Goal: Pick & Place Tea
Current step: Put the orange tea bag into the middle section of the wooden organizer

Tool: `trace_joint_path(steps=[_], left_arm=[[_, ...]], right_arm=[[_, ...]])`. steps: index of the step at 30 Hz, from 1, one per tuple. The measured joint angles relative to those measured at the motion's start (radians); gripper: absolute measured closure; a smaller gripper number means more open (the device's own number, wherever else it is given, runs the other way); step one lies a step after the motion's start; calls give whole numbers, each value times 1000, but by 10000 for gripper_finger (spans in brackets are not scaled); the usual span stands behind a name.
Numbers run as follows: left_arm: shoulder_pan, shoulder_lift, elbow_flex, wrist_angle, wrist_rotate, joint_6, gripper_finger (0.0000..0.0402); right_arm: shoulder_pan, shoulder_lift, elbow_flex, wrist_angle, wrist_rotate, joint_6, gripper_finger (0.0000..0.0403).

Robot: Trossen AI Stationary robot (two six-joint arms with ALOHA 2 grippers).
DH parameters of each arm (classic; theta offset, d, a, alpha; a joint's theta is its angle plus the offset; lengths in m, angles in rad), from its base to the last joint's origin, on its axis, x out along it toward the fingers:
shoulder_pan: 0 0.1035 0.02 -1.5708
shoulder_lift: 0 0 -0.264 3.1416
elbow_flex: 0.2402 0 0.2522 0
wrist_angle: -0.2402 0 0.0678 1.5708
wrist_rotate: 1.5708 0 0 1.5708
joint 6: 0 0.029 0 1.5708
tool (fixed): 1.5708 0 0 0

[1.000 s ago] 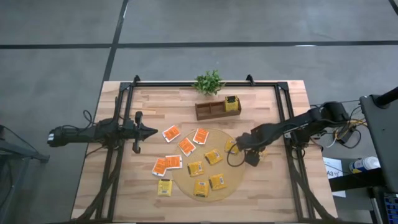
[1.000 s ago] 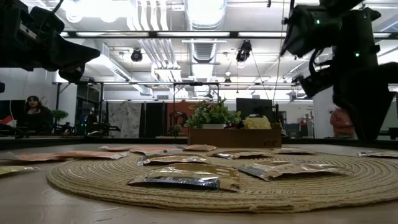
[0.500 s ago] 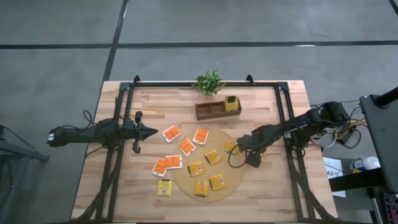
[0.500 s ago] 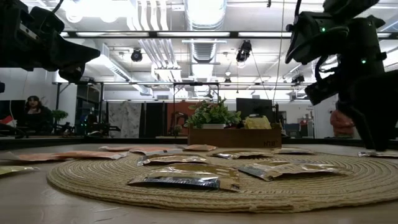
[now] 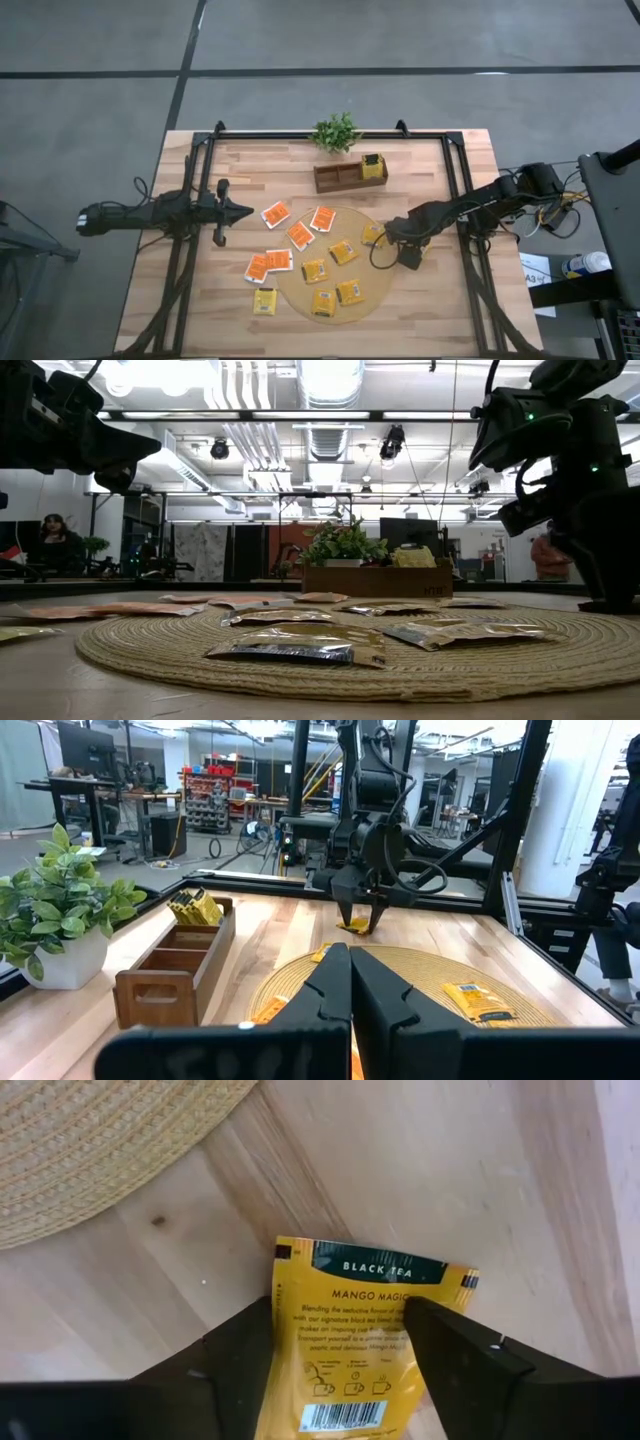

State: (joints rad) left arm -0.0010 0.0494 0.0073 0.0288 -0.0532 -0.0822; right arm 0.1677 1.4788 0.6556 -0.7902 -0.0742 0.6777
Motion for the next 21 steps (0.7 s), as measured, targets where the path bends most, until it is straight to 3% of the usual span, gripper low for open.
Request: trace_joint_path(steps=[21], left_arm=[[1, 0, 0, 0, 0, 0, 402]], right_arm=[[0, -2, 48, -17, -5, -11, 318]])
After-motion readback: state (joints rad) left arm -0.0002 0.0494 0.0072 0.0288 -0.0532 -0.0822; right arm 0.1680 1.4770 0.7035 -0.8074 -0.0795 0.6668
